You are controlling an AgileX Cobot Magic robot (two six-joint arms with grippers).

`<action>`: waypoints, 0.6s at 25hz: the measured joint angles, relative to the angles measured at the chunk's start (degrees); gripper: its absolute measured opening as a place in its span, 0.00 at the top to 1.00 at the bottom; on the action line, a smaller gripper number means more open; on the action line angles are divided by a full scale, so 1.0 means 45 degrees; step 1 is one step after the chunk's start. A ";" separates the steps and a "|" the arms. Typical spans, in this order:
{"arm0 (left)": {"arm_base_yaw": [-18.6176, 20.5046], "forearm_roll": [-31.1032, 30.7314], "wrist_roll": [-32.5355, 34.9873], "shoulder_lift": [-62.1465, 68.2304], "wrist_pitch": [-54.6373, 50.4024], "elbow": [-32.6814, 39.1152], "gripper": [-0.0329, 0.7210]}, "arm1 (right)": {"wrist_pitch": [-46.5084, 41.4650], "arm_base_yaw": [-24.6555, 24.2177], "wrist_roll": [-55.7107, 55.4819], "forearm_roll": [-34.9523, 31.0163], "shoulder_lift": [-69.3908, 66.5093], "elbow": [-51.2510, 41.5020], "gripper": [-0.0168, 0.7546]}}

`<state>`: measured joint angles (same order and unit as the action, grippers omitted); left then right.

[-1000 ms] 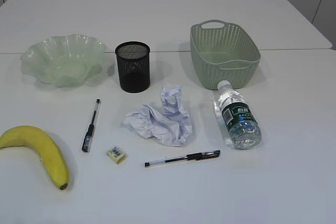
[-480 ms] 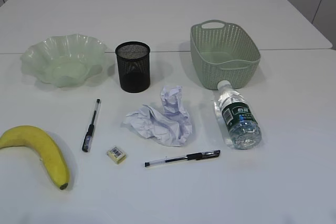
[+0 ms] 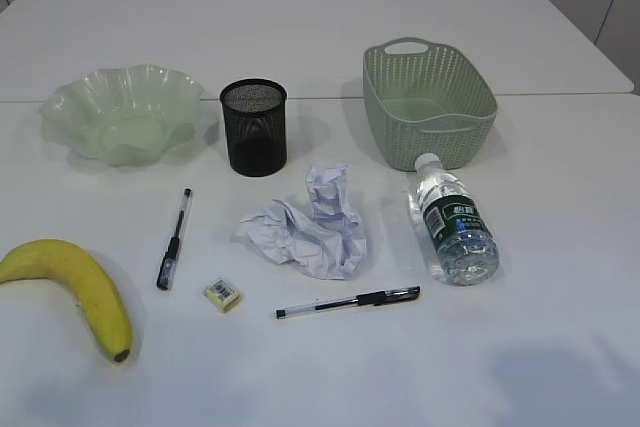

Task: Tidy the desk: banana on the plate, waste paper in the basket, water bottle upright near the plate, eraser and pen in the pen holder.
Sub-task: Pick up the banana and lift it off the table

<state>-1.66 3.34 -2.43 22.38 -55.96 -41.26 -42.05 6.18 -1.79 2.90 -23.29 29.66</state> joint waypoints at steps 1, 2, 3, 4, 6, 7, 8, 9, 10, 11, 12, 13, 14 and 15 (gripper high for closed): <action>0.0000 0.0000 0.0000 0.0258 0.0000 -0.0160 0.51 | 0.0241 0.0000 0.0000 -0.0114 -0.0279 0.0000 0.22; 0.0000 -0.0026 0.0000 0.0561 0.0031 -0.0351 0.51 | 0.0413 0.0000 0.0000 -0.0239 -0.0545 0.0000 0.22; 0.0000 -0.0162 0.0000 0.0850 0.0029 -0.0526 0.51 | 0.0483 0.0000 0.0000 -0.0379 -0.0769 0.0000 0.22; 0.0000 -0.0248 0.0000 0.1077 0.0055 -0.0657 0.51 | 0.0532 0.0000 0.0000 -0.0563 -0.1039 0.0000 0.22; 0.0000 -0.0390 0.0349 0.1550 0.0055 -0.0901 0.51 | 0.0484 0.0000 0.0000 -0.0963 -0.1586 0.0082 0.22; 0.0000 -0.0415 0.0541 0.1747 0.0055 -0.1064 0.51 | 0.0379 0.0000 0.0000 -0.1193 -0.1802 0.0218 0.22; 0.0000 -0.0415 0.0775 0.1902 0.0055 -0.1130 0.51 | 0.0245 0.0000 0.0000 -0.1455 -0.2035 0.0374 0.22; 0.0000 -0.0415 0.1065 0.2087 0.0055 -0.1227 0.51 | 0.0090 0.0000 0.0027 -0.1702 -0.2244 0.0610 0.22; 0.0000 -0.0415 0.1422 0.2312 0.0055 -0.1267 0.51 | -0.0031 0.0000 0.0133 -0.1895 -0.2410 0.0890 0.22; 0.0000 -0.0415 0.1831 0.2491 0.0055 -0.1252 0.51 | -0.0143 0.0000 0.0306 -0.2100 -0.2602 0.1192 0.22; 0.0000 -0.0353 0.2176 0.2684 0.0055 -0.1252 0.51 | -0.0231 0.0000 0.0480 -0.2255 -0.2778 0.1446 0.22; 0.0000 -0.0264 0.2534 0.2975 0.0055 -0.1252 0.51 | -0.0315 0.0000 0.0599 -0.2348 -0.2914 0.1743 0.22; 0.0000 -0.0168 0.2756 0.3178 0.0087 -0.1252 0.51 | -0.0381 0.0000 0.0685 -0.2385 -0.3058 0.2005 0.22; 0.0000 -0.0081 0.2878 0.3403 0.0247 -0.1252 0.51 | -0.0445 0.0000 0.0758 -0.2407 -0.3171 0.2189 0.22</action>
<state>-1.66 2.97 10.52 37.70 -54.84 -46.89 -44.05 6.18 1.62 -7.93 -37.56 39.51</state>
